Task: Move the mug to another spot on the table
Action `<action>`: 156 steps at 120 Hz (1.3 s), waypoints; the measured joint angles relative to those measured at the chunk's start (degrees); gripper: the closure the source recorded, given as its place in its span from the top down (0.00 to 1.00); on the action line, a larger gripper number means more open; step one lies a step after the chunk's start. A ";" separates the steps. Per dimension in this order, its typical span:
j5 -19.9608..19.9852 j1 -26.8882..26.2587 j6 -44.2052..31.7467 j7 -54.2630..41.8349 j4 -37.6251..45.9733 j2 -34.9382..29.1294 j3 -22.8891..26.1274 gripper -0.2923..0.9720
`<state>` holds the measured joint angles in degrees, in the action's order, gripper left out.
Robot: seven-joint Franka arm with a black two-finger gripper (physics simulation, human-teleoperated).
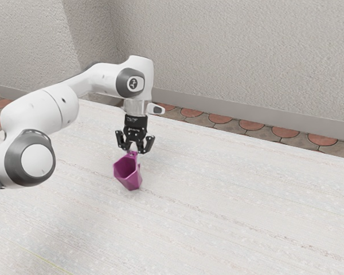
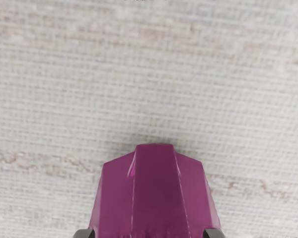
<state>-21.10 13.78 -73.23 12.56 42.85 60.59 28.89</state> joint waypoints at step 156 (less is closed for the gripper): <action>20.59 -12.52 -22.06 -9.32 48.06 -53.77 -28.86 0.74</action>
<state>-0.50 1.26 -95.29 3.24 90.91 6.82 0.03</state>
